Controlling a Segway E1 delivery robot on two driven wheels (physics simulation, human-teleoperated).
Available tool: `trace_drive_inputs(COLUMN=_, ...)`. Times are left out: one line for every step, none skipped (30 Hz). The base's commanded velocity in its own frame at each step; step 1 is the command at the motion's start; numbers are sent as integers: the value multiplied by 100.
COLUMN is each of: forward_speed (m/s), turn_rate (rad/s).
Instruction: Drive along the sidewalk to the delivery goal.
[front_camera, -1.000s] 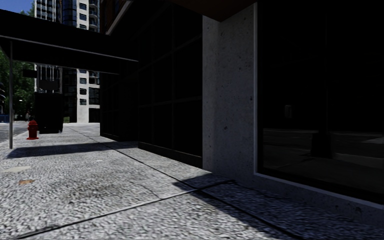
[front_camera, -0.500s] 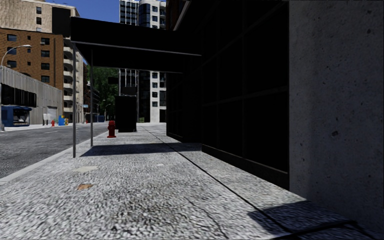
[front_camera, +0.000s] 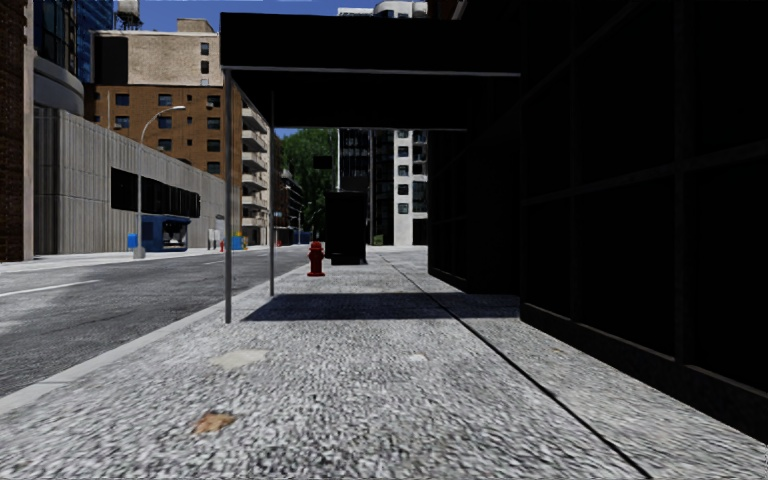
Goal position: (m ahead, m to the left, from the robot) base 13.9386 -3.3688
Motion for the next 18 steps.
trace_drive_inputs(forward_speed=200, turn_rate=0)
trace_drive_inputs(forward_speed=200, turn_rate=0)
trace_drive_inputs(forward_speed=200, turn_rate=0)
trace_drive_inputs(forward_speed=200, turn_rate=0)
trace_drive_inputs(forward_speed=200, turn_rate=0)
trace_drive_inputs(forward_speed=200, turn_rate=0)
trace_drive_inputs(forward_speed=200, turn_rate=0)
trace_drive_inputs(forward_speed=200, turn_rate=0)
trace_drive_inputs(forward_speed=200, turn_rate=0)
trace_drive_inputs(forward_speed=200, turn_rate=0)
trace_drive_inputs(forward_speed=200, turn_rate=0)
trace_drive_inputs(forward_speed=200, turn_rate=0)
trace_drive_inputs(forward_speed=200, turn_rate=0)
trace_drive_inputs(forward_speed=200, turn_rate=0)
trace_drive_inputs(forward_speed=200, turn_rate=0)
trace_drive_inputs(forward_speed=200, turn_rate=0)
trace_drive_inputs(forward_speed=200, turn_rate=0)
trace_drive_inputs(forward_speed=200, turn_rate=0)
